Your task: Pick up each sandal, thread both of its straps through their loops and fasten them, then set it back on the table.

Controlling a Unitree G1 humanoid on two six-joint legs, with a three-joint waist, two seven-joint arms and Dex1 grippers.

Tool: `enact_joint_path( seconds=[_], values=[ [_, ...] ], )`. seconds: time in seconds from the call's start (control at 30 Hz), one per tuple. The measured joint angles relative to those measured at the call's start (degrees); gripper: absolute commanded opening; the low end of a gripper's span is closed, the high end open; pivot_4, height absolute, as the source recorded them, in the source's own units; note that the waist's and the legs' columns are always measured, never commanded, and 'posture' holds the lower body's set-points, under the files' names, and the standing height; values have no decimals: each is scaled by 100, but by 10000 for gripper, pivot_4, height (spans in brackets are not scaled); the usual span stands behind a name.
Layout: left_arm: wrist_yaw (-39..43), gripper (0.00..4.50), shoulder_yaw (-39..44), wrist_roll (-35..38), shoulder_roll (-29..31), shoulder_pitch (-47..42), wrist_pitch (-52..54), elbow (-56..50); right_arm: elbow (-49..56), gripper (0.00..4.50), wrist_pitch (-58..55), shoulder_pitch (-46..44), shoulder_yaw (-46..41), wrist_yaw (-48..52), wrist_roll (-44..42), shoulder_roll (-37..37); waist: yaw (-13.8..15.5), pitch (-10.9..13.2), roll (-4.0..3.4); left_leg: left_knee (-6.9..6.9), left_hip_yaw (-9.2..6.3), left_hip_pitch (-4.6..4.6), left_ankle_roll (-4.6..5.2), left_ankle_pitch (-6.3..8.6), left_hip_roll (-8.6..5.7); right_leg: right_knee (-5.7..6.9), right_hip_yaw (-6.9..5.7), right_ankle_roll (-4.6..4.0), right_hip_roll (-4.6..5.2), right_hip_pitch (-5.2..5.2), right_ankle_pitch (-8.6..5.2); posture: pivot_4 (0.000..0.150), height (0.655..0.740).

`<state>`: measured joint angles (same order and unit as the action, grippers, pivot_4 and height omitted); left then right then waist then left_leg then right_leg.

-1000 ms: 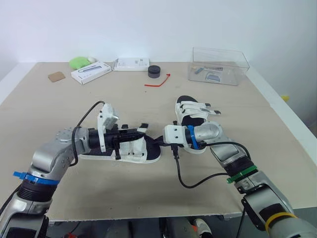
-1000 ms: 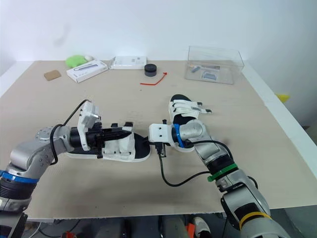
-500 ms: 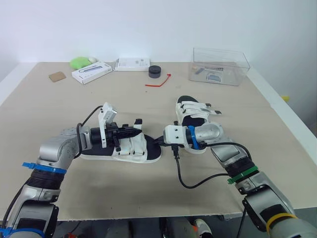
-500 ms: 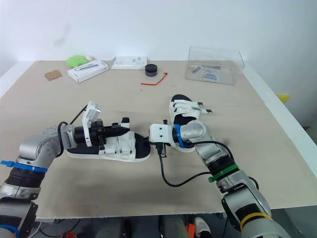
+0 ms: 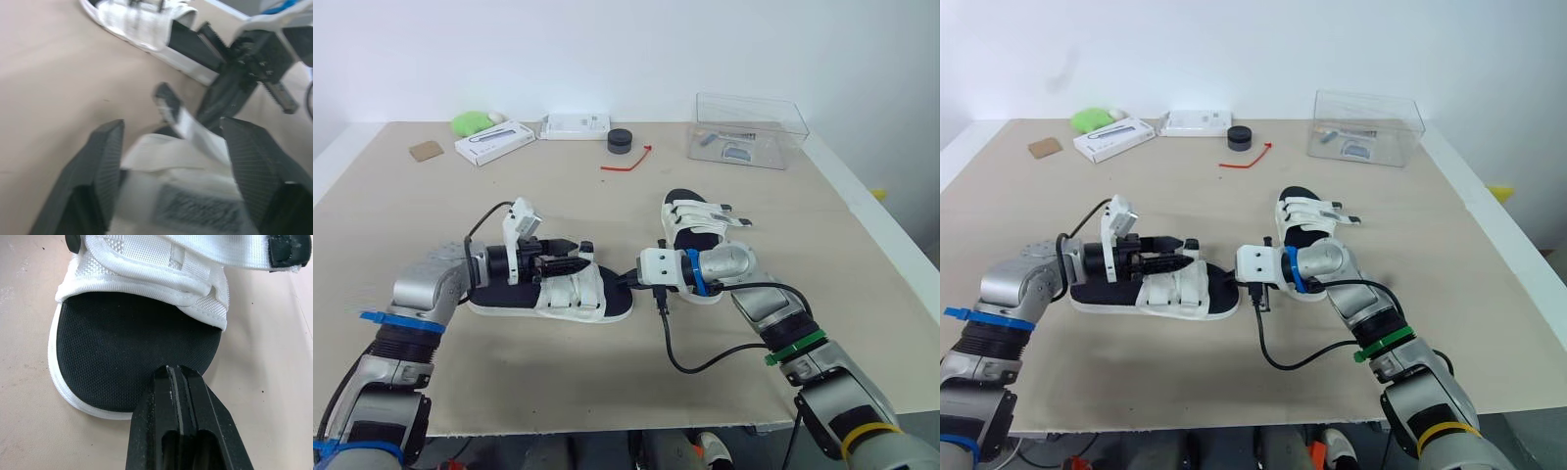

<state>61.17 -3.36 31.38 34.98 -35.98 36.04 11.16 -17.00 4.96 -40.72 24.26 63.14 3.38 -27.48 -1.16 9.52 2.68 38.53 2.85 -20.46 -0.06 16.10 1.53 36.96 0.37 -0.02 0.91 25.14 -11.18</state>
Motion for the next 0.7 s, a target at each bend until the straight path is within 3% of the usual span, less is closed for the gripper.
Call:
enact_joint_path(
  seconds=[0.27,0.37,0.53,0.7],
  values=[
    [282,32542,203,32,-104,-616,-237,-211,13,0,0,-1,-2,-7,0,-3,-3,1,6,1,3,-4,1,1,-2,-2,4,3,2,1,0,1500,7400],
    [464,24324,61,8,-236,-566,-237,-270,15,0,-6,5,-1,-37,0,-5,-2,1,6,2,1,-3,1,1,-2,-1,2,3,2,0,0,1500,7400],
    [685,1102,-275,-13,-492,-560,66,129,41,0,-17,28,4,-85,1,-5,-3,1,6,2,2,-3,1,0,-2,-1,3,4,-2,1,1,1500,7400],
    [917,216,-594,-308,-468,-1034,449,1158,59,0,-34,30,6,-98,2,-2,-5,1,7,3,-2,-5,1,0,-11,-1,-2,4,-5,1,1,1500,7400]
  ],
)
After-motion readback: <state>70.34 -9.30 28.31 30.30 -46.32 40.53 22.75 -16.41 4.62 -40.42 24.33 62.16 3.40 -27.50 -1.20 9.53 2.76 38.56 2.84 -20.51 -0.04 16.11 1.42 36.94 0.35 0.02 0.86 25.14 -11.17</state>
